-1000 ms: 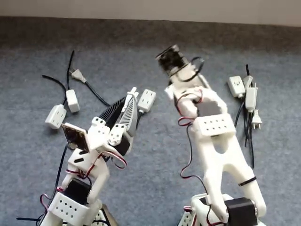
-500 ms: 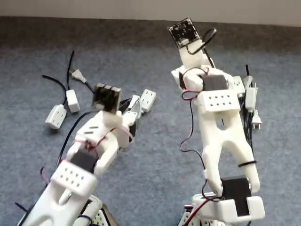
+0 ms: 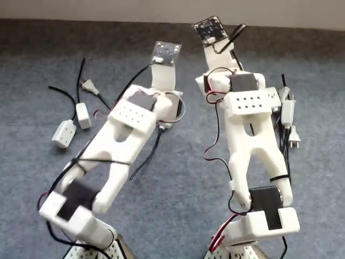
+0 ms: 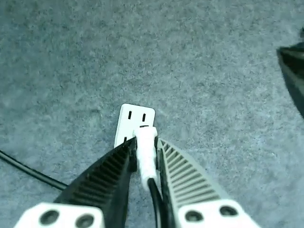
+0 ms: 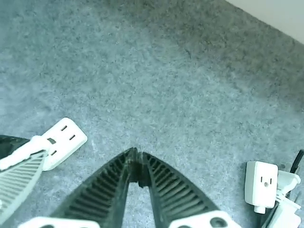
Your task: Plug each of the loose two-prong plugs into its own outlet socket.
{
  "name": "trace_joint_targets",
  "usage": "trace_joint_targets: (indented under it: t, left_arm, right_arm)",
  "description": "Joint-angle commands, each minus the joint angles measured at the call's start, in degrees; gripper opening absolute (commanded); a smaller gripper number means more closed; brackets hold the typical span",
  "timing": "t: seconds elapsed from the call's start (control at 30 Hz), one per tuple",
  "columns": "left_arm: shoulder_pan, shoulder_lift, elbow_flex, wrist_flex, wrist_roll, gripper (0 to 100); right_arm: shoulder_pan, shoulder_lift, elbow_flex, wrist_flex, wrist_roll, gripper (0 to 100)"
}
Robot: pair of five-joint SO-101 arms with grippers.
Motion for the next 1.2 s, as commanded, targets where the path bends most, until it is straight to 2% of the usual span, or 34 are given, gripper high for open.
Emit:
trace_joint_targets:
  t: [0.0, 0.23, 0.33, 0.8, 1.17]
  left_arm:
    - [-0.66, 8.84, -15.43, 7.38, 6.59, 1]
    - [-1.98, 20.70, -34.95, 20.92, 21.80, 1]
    - [-2.24, 22.73, -40.13, 24.70, 24.62, 1]
    - [-2.33, 28.26, -41.63, 25.14, 39.56, 1]
    - [-4.70, 28.35, -41.63, 24.79, 46.15, 1]
  right_arm:
    - [0.92, -0.40, -3.47, -0.13, -1.49, 0.8]
    - [1.01, -0.40, -3.47, -0.13, -1.49, 0.8]
    - [2.42, -0.40, -3.56, -0.48, -1.76, 0.8]
    - [4.97, -0.31, -3.47, -1.80, -1.85, 0.8]
    - [4.97, -0.31, -3.47, -1.80, -1.85, 0.8]
